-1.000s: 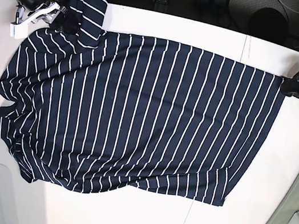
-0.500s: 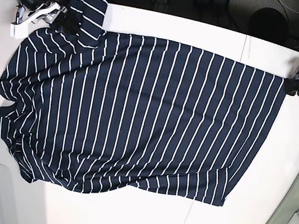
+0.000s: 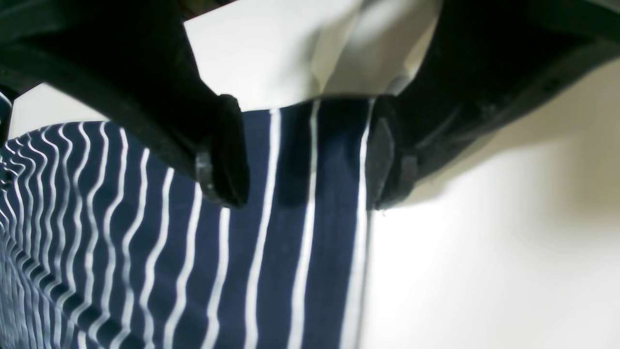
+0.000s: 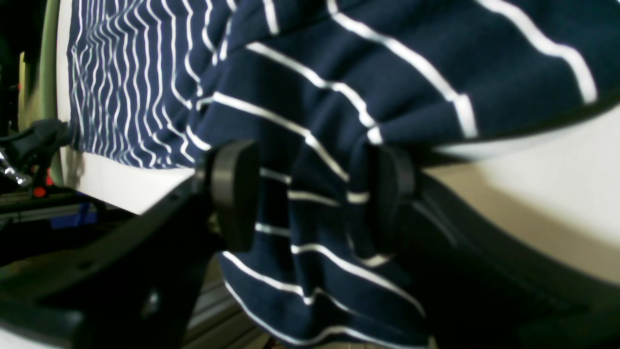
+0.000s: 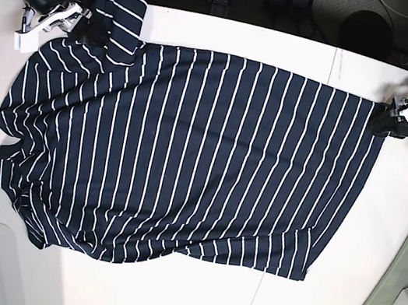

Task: Layout the t-shirt on the table in an organized manner, then fold the t-shirt properly
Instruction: 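Grasp the shirt's collar end and hem end with both grippers, then pull the shirt ends apart with both grippers to straighten the folded shirt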

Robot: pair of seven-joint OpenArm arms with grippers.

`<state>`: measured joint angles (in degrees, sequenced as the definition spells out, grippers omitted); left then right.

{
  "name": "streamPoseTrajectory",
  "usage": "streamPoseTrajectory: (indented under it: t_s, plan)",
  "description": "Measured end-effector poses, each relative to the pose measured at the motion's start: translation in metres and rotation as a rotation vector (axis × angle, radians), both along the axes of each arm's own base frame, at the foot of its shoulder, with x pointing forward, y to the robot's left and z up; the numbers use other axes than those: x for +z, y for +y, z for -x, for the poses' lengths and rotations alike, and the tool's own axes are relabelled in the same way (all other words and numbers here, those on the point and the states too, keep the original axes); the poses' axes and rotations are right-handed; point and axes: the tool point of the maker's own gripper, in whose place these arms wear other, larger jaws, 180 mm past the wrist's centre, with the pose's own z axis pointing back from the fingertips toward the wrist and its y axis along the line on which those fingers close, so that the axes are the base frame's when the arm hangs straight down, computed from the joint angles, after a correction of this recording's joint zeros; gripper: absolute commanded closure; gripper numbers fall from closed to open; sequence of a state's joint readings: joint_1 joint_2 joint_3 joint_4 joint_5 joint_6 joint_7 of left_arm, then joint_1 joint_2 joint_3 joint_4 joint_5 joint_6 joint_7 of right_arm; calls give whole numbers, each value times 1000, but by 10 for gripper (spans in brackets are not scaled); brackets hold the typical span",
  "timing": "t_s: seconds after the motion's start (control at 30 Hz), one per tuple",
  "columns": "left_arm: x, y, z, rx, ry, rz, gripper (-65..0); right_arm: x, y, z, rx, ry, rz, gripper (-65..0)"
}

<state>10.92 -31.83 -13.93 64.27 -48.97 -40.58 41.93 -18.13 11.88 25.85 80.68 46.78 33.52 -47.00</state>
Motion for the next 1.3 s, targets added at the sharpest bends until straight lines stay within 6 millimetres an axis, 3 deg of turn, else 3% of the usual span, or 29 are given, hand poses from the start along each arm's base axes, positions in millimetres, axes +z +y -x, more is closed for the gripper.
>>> streamPoseTrajectory:
  t_s: [0.07,0.13,0.17,0.4,0.5,0.63,0.83,0.93,1.03,1.17,1.3]
  plan:
    - [-4,-9,2,-32,12,3,-212,0,1,1,11,8,4,-244]
    - [-8,-18,6,-57,31,11,-28,0,0,3,20,17,15,-87]
    - [-9,-21,7,-61,32,20,0,-2,2,5,26,28,18,0]
    - [6,-15,11,-100,59,3,0,10,3,12,94,36,63,0]
    - [23,-14,16,-151,52,-11,0,24,-1,23,100,17,94,0]
    - [53,-23,5,-209,-25,-8,0,40,-7,43,126,12,154,0]
    - [77,-8,-5,-143,-99,2,0,70,-16,44,128,-62,219,0]
    - [90,-1,-20,-105,-173,6,0,81,-27,31,89,-119,244,0]
    - [89,-2,-23,-110,-177,-5,0,88,-30,11,79,-170,259,0]
    - [92,-4,-43,-97,-251,-49,0,98,-33,-22,58,-249,268,0]
    - [87,-15,-62,-76,-289,-41,0,93,-41,-50,19,-275,255,0]
